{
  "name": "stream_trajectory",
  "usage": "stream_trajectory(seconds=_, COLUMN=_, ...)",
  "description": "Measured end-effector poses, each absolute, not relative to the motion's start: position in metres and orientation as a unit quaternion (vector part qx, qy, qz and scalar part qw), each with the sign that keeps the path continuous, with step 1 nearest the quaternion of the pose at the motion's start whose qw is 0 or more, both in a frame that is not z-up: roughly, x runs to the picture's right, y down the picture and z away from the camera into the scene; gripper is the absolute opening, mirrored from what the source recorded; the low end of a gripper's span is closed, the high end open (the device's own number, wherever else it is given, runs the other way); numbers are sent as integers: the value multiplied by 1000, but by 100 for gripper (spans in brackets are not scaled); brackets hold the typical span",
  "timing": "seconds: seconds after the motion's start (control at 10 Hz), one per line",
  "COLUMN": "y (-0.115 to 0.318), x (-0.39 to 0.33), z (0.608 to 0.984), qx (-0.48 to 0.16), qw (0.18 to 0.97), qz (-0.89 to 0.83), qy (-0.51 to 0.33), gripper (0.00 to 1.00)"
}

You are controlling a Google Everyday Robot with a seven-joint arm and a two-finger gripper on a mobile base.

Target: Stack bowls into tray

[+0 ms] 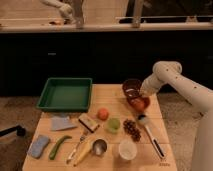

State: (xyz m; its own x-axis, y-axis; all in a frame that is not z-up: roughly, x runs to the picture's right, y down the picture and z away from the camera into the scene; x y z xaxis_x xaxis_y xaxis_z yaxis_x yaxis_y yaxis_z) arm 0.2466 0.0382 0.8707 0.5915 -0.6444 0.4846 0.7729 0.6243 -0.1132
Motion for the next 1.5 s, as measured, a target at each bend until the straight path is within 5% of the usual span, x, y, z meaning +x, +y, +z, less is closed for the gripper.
stream_trajectory(seconds=1.5, y=92, x=260, z=868, qx=-201, qw=867, qz=-391, qy=-236, gripper=18)
